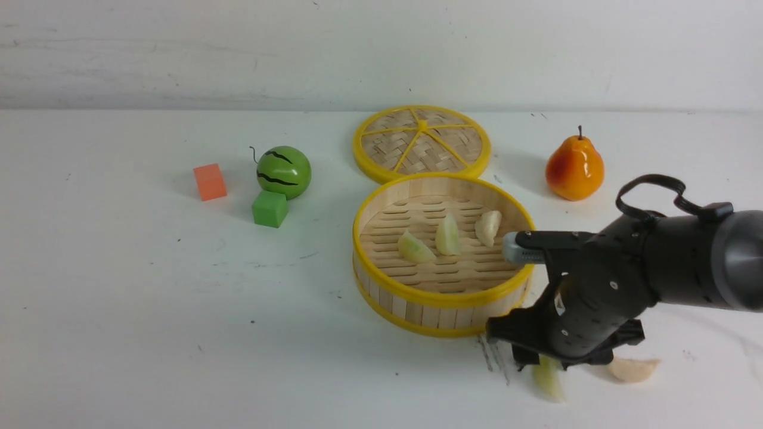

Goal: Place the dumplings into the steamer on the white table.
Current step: 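Reach for and grasp a dumpling lying on the table beside the steamer, then place the dumpling in the bamboo steamer basket with the right gripper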

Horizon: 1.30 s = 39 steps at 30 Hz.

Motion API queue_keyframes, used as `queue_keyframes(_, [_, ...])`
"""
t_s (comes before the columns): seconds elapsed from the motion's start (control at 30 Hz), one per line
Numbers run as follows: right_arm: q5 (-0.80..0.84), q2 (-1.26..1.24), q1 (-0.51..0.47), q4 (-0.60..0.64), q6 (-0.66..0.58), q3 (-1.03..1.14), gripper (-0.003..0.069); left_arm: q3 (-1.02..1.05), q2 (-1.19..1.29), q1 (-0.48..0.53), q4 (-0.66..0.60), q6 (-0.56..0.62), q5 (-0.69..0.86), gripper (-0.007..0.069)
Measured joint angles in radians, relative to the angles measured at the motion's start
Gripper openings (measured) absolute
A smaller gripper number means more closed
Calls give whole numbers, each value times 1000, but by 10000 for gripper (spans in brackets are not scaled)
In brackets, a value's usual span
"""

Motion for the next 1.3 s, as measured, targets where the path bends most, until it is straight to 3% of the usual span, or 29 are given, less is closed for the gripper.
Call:
queue_keyframes(0.07, [13, -1, 0, -1, -29, 0, 361, 0, 0, 0, -1, 0, 0, 1])
queue_keyframes(0.2, [57, -24, -4, 49, -158, 3, 160, 0, 0, 0, -1, 0, 0, 4])
queue_keyframes(0.37, [146, -106, -2, 167, -325, -6, 165, 0, 0, 0, -1, 0, -9, 6])
queue_keyframes(0.6, [181, -150, -1, 284, -497, -256, 165, 0, 0, 0, -1, 0, -62, 6])
queue_keyframes(0.9, [152, 66, -1, 309, -513, -531, 165, 0, 0, 0, -5, 0, -68, 15])
queue_keyframes(1.0, [144, 188, -1, 372, -512, -604, 165, 0, 0, 0, -18, 0, -59, 18])
queue_keyframes(1.3, [127, 293, -3, 420, -513, -629, 167, 0, 0, 0, -25, 0, -18, 27])
